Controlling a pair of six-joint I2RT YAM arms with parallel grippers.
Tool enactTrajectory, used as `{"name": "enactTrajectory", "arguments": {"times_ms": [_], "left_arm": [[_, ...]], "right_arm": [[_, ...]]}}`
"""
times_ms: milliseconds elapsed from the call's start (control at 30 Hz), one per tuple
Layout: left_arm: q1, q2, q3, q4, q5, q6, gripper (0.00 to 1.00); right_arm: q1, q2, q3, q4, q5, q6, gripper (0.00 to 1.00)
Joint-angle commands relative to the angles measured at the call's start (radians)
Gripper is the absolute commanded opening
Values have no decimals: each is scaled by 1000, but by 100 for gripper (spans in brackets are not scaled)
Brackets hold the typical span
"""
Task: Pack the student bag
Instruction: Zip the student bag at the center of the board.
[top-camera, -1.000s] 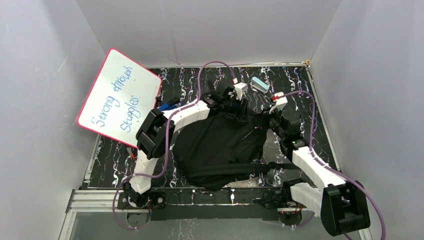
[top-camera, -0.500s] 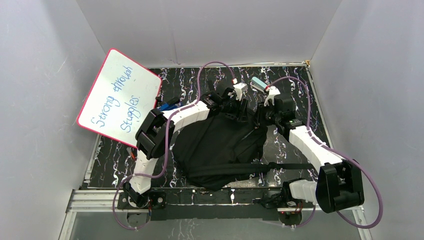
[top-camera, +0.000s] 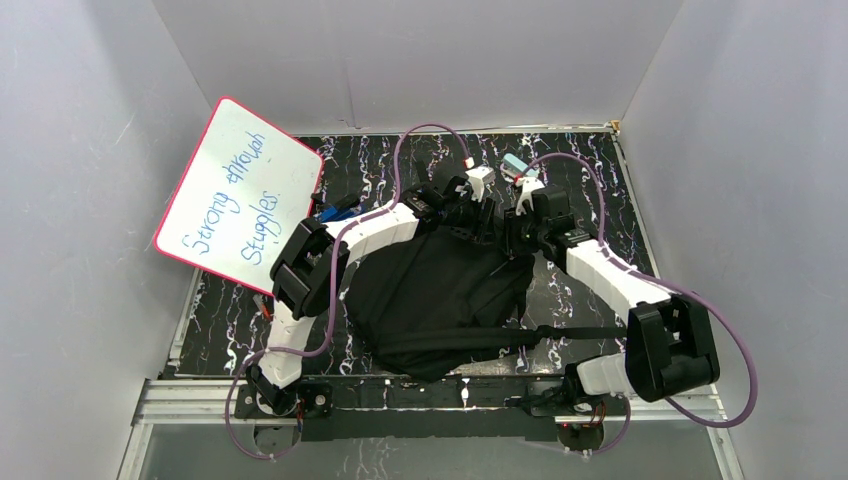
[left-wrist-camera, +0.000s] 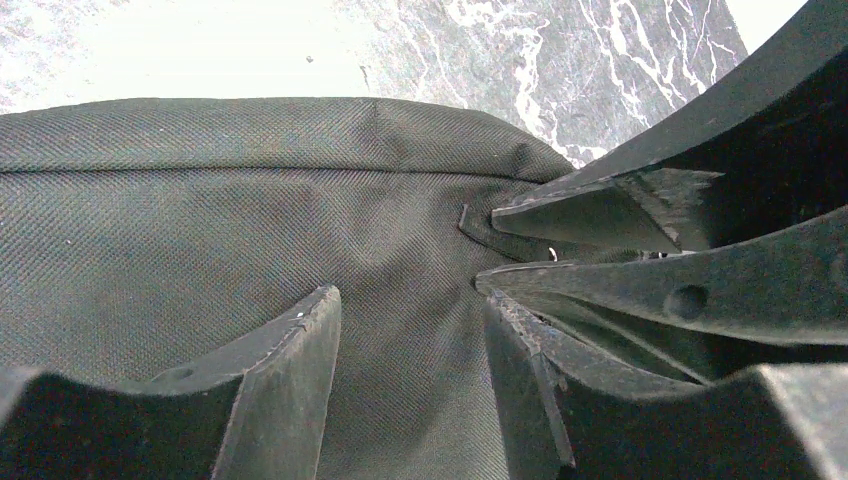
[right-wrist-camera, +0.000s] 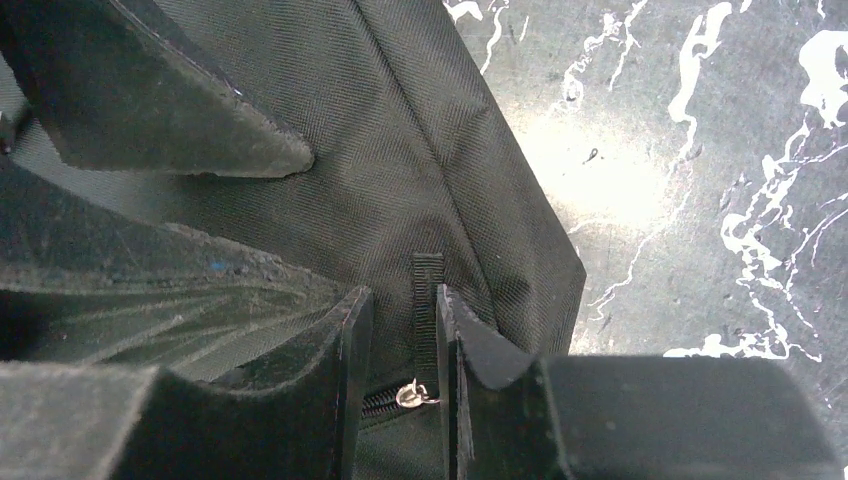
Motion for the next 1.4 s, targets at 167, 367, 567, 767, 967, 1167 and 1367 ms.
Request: {"name": "enactTrajectory", "arguments": {"times_ms": [167, 367, 567, 767, 967, 1167, 1367], "left_arm": [[-9, -34, -36, -77, -10, 11, 53], [-10, -32, -37, -76, -14, 12, 53], [-9, -31, -38, -76, -16, 13, 53], [-9, -31, -37, -83, -29, 18, 53], [-9, -22, -31, -85, -31, 21, 53], [-10, -17, -27, -87, -30, 21, 53], [-10, -18, -30, -90, -31, 22, 53]], "right_arm": [[105, 77, 70, -47, 268, -72, 38], [115, 89, 55, -38, 279, -60, 25], [115, 67, 32, -5, 283, -24, 5], [115, -17, 7, 6, 296, 13, 0], [115, -178, -49, 14, 166, 21, 0], [115, -257, -70, -13, -19, 41, 0], [115, -288, -64, -50, 16, 48, 0]]}}
